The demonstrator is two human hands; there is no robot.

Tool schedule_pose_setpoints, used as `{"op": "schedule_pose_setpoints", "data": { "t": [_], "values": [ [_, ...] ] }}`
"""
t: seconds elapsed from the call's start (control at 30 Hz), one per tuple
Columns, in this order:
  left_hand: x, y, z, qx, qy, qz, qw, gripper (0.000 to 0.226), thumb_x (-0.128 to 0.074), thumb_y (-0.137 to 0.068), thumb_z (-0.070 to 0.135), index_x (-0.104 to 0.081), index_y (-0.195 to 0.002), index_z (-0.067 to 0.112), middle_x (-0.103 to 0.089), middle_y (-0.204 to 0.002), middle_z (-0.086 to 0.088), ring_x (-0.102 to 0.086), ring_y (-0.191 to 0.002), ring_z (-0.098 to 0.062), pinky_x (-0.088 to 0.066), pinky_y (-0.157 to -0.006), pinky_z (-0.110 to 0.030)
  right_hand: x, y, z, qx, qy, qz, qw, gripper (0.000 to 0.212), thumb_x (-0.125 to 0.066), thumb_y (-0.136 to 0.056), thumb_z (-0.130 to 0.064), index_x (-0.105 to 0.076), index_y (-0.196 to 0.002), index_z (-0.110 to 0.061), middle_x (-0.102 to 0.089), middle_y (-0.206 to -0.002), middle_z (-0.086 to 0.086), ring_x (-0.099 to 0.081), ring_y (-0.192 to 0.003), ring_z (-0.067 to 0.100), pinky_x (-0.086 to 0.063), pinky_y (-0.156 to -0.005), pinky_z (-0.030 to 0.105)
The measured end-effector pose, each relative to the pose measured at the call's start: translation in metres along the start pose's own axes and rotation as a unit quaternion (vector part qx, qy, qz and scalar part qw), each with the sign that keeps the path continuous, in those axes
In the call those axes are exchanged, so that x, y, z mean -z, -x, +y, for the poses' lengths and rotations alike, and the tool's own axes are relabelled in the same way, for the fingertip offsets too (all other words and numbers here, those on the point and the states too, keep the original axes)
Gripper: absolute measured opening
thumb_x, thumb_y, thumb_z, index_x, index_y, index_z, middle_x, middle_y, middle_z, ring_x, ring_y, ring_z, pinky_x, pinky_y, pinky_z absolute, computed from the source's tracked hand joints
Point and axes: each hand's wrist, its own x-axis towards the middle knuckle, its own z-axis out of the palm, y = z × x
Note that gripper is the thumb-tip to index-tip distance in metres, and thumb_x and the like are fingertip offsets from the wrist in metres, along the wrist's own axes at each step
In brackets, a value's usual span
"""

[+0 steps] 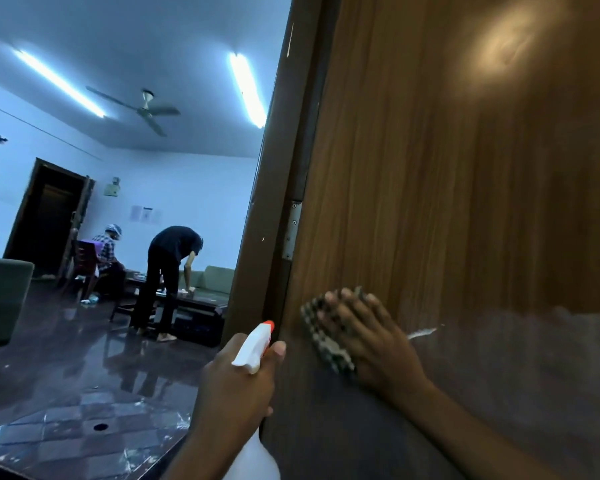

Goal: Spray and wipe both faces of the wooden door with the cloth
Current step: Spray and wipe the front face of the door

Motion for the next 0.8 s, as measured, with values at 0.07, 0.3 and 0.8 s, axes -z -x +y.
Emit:
{"op": "schedule_pose_setpoints", "data": {
  "t": [0.07,0.3,0.8],
  "values": [
    [0.002,0.002,-0.002,-0.008,-0.005,-0.006,1.000,0.017,-0.063,-0.084,0.038,-0.063,-0.101,0.036,-0.067,-0.077,-0.004,-0.060,-0.045,-0.015,-0.042,-0.037,-0.015,0.011,-0.031,0.018,-0.109,0.018,0.013,0.994,0.062,-0.044,-0.095,-0.044,-0.039,-0.153,-0.022,-0.027,-0.162,0.008,-0.022,-0.150,0.033,-0.025,-0.117,0.055],
    [-0.004,-0.003,0.005,-0.032,-0.009,-0.011,0.999,0.018,-0.060,-0.086,0.040,-0.059,-0.103,0.038,-0.066,-0.085,0.004,-0.064,-0.049,-0.016,-0.040,-0.038,-0.008,-0.006,-0.104,-0.035,-0.080,-0.027,0.026,0.996,0.057,-0.042,-0.098,-0.044,-0.039,-0.152,-0.027,-0.026,-0.163,0.006,-0.016,-0.152,0.034,-0.015,-0.119,0.056],
    [-0.069,0.024,0.035,-0.049,0.050,-0.059,0.996,0.010,-0.065,-0.081,0.043,-0.057,-0.085,0.038,-0.067,-0.071,0.001,-0.064,-0.043,-0.019,-0.052,-0.055,-0.030,0.012,-0.033,0.040,-0.210,0.003,0.055,0.976,0.065,-0.053,-0.092,-0.045,-0.038,-0.153,-0.028,-0.024,-0.163,0.007,-0.011,-0.152,0.037,-0.013,-0.120,0.058]
  ]
}}
